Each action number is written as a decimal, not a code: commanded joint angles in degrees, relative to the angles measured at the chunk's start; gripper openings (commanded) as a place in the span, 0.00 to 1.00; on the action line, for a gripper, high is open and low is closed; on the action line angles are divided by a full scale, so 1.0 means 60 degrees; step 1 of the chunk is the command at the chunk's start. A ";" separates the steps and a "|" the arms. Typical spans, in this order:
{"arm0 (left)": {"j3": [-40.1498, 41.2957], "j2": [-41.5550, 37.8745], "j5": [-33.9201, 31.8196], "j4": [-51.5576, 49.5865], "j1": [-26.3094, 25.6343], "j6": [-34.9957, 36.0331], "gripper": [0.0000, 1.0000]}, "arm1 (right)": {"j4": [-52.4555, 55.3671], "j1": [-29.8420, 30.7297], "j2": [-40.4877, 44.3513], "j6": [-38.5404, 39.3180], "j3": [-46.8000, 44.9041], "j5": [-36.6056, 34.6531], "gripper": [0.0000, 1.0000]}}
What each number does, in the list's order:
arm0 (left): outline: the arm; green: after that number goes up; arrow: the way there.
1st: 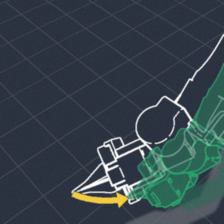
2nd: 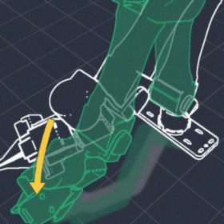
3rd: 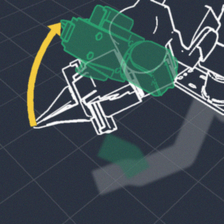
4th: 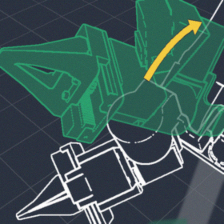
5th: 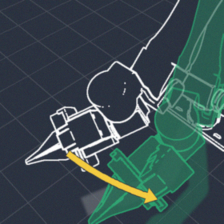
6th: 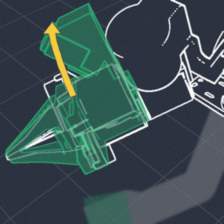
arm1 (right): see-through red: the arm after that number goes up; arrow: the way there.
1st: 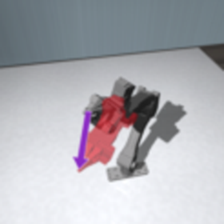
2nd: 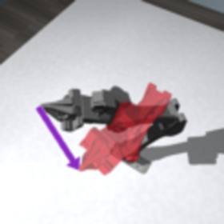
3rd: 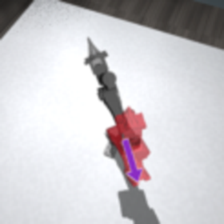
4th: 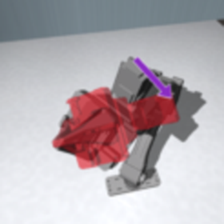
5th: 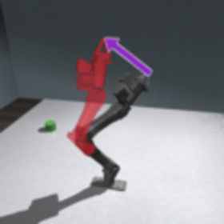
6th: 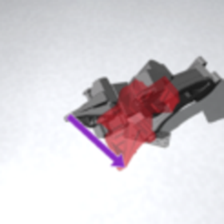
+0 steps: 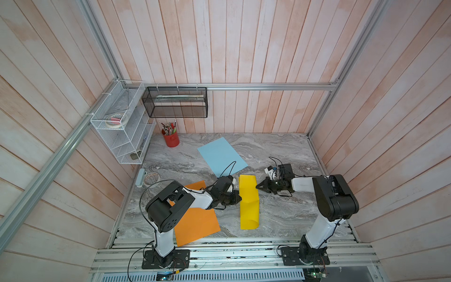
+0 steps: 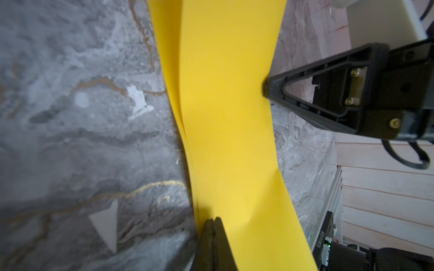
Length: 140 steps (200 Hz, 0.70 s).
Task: Fold the rectangular paper in half along the long edge
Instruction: Fold the paper at the center of the board.
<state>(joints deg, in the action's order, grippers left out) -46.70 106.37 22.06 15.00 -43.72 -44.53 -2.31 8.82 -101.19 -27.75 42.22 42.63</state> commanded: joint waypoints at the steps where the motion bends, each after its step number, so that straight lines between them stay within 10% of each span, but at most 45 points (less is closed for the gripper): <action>1: 0.0298 0.0170 -0.0104 -0.1300 -0.0066 0.0469 0.00 | 0.0947 -0.0305 0.0294 0.0230 -0.0687 -0.0968 0.00; 140: 0.0327 0.0287 0.0268 -0.1285 -0.0095 0.0612 0.00 | 0.0582 -0.0150 0.0341 -0.0268 0.1009 0.0271 0.00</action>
<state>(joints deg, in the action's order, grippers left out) -46.68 106.39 24.25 14.39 -43.83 -41.74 0.78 7.79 -96.77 -28.88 46.15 42.94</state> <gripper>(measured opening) 0.045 0.043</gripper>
